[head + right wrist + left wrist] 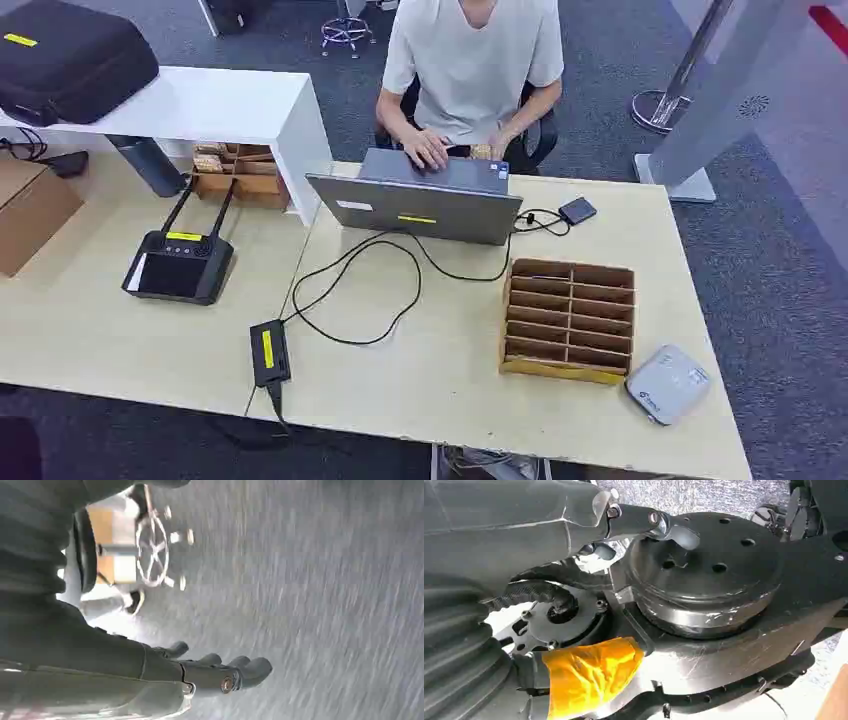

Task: Pass the card to the sensor for recognition and then transmit it.

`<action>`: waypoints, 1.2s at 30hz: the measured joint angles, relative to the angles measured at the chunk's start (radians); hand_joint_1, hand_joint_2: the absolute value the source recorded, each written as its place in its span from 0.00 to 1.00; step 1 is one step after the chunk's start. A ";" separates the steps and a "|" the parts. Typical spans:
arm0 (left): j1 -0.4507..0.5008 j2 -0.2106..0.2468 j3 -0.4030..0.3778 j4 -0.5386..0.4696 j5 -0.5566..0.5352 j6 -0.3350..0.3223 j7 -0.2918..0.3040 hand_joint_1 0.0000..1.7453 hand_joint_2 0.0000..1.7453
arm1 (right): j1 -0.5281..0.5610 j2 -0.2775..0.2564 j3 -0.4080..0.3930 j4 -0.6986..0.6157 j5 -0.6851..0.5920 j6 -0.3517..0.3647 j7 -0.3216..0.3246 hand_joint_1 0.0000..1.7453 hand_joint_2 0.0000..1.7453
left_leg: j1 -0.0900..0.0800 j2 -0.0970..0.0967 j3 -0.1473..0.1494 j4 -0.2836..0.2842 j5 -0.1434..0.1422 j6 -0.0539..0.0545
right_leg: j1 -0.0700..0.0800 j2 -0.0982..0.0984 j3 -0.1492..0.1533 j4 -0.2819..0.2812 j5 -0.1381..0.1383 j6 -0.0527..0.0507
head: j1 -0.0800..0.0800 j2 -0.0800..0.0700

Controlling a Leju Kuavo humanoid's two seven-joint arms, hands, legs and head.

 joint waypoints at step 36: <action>0.107 0.015 0.049 -0.039 0.002 -0.132 -0.119 0.00 1.00 | -0.077 -0.327 -1.442 -0.555 0.122 0.189 -0.375 0.00 1.00 | -0.005 0.001 0.003 0.001 -0.003 0.004 | -0.005 0.003 0.001 0.001 -0.001 0.004 | 0.001 0.000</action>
